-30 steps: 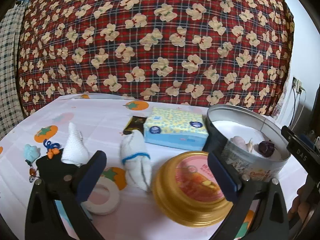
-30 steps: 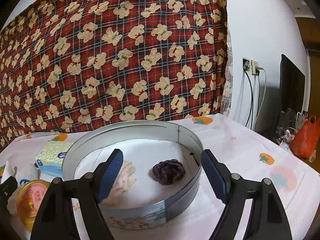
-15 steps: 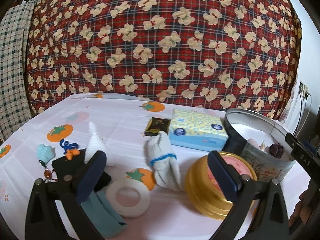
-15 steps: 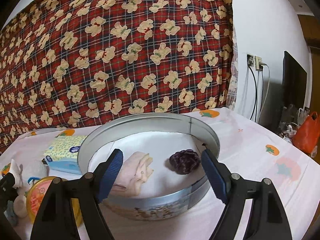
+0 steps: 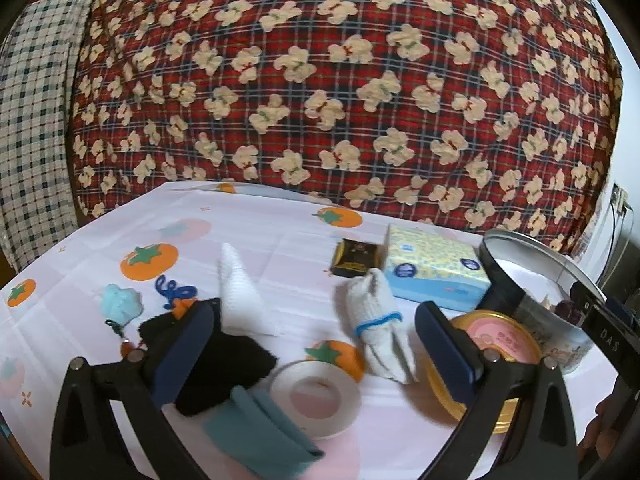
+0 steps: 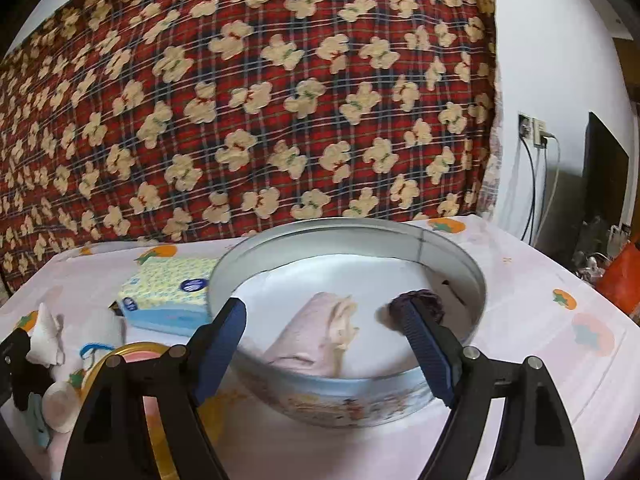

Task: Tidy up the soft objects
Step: 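Withdraw both grippers from the tin back toward the remaining items, then grasp the teal cloth with the right gripper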

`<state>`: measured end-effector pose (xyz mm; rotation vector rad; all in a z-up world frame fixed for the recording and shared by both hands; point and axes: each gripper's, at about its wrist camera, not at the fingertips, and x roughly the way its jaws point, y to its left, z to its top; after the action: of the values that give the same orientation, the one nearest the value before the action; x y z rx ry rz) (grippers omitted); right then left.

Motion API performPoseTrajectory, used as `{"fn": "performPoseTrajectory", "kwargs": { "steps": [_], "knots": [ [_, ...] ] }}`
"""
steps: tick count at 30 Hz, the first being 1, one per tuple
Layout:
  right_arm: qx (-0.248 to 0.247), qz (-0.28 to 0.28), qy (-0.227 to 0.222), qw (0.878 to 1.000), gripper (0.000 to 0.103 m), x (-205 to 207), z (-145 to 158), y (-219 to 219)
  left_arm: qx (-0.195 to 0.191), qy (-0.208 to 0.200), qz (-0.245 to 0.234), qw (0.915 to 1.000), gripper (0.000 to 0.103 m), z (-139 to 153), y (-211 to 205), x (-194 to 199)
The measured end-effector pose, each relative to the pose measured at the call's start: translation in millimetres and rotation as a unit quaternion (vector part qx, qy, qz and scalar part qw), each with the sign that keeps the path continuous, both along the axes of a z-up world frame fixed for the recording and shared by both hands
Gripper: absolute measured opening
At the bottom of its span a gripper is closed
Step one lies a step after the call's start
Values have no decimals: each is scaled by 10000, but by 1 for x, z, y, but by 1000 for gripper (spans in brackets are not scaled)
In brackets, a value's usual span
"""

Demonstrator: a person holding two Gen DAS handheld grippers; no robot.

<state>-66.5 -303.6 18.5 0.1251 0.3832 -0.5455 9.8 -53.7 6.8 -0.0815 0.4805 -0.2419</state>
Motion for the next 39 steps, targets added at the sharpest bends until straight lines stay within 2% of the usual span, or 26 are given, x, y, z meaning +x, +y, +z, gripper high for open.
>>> {"fn": "performPoseTrajectory", "kwargs": {
  "steps": [16,22,25,28,31,36,37,38,39],
  "knots": [
    [50,660,54,9978,82,24,-2,62,-25,109,486,9988,102,-3,60,15],
    [169,1219,166,9923,82,36,-4,90,88,228,929,9954,102,-7,96,24],
    [221,1548,246,9874,82,41,-6,106,22,366,1098,9933,102,-10,116,30],
    [296,1932,350,9801,82,46,-8,122,-152,532,1262,9905,102,-14,134,35],
    [414,2432,481,9679,82,51,-11,138,-112,588,1399,9884,102,-16,143,39],
    [553,3381,826,9359,81,62,-19,170,-34,668,1631,9843,102,-18,156,42],
    [601,3648,955,9242,76,64,-22,179,-65,699,1645,9839,102,-19,159,43],
    [609,3799,1069,9168,66,68,-24,186,-111,746,1652,9834,102,-20,161,43],
    [619,3902,1188,9109,61,71,-27,191,-137,776,1651,9831,102,-21,162,45]
  ]
}}
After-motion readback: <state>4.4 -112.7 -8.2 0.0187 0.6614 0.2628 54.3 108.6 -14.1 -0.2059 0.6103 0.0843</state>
